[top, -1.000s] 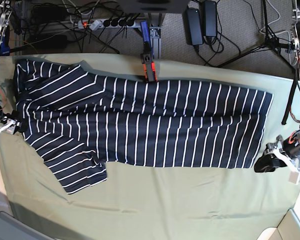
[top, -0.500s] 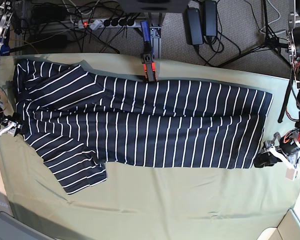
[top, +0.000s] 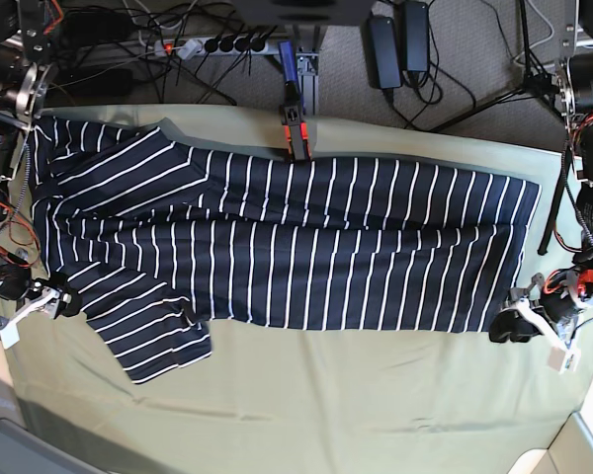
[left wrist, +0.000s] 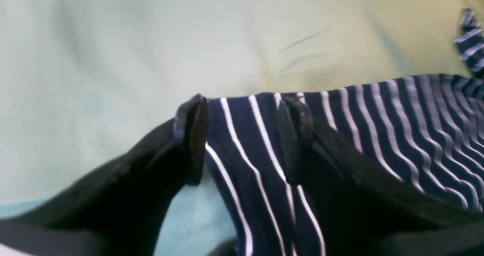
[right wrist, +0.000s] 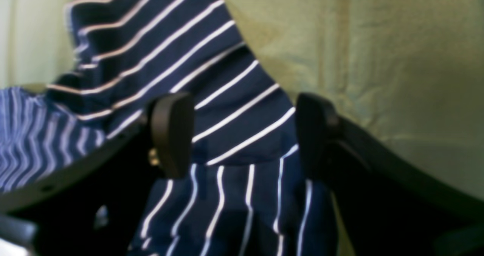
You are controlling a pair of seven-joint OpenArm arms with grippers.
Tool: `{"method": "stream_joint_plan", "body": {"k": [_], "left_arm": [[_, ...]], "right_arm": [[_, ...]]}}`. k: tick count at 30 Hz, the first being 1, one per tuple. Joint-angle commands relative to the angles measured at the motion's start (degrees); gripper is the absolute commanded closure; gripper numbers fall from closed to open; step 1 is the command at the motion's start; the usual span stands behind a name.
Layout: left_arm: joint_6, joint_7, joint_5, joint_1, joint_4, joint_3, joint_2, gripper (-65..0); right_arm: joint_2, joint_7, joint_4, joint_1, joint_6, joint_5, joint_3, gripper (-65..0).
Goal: Fold the T-shirt properly
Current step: 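Release and regrasp the folded shirt edge with both grippers, then hold the shirt edge with both grippers and lift it slightly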
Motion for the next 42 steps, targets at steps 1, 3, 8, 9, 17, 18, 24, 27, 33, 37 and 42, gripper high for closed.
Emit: {"method": "stream_joint_plan", "body": {"k": [1, 3, 8, 9, 17, 18, 24, 27, 33, 37, 42], "left_arm": [[1.62, -2.01, 0.26, -1.44, -0.13, -0.31, -0.79, -32.9], [2.25, -3.89, 2.36, -1.44, -1.68, -0.31, -0.31, -32.9], [5.68, -5.99, 7.10, -1.44, -4.87, -0.31, 0.79, -32.9], [6.25, -6.58, 7.91, -1.44, -5.31, -0.31, 0.96, -32.9], [9.20, -7.48, 12.57, -1.44, -6.32, -0.31, 1.25, -32.9], [9.20, -7.34, 12.46, -1.44, -6.32, -0.31, 1.25, -32.9], [8.24, -4.61, 8.31, -1.42, -6.32, -0.31, 1.42, -32.9], [6.71, -3.08, 6.29, -1.44, -6.32, -0.31, 2.12, -32.9], [4.20, -1.38, 3.39, -1.44, -6.32, -0.31, 4.46, -32.9], [4.17, -0.59, 2.16, -1.44, -6.32, -0.31, 5.55, -32.9], [3.74, 1.79, 0.74, -1.42, -6.32, -0.31, 7.10, -32.9]], "right_arm": [[0.09, 1.05, 0.76, 2.14, 2.38, -0.66, 0.39, -41.5], [-1.62, 1.14, 0.76, 2.56, 2.08, -3.54, 0.37, -41.5], [-4.20, 1.25, 0.76, 2.64, 1.92, -4.20, 0.37, -41.5], [-4.46, 1.22, 0.76, 2.64, 1.92, -4.20, 0.37, -41.5], [-5.05, 0.74, 0.76, 2.64, 1.95, -3.56, 0.37, -41.5], [-5.07, 0.74, 0.76, 2.64, 1.95, -3.56, 0.37, -41.5], [-5.05, 0.52, 0.76, 2.64, 1.95, -3.58, 0.37, -41.5], [-5.05, 0.55, 0.76, 2.64, 1.95, -3.56, 0.37, -41.5], [-5.05, 0.57, 0.76, 2.64, 1.95, -3.54, 0.37, -41.5], [-5.05, 0.57, 0.76, 2.64, 1.95, -3.56, 0.37, -41.5], [-5.05, 0.61, 0.76, 2.64, 1.95, -3.54, 0.37, -41.5]]}}
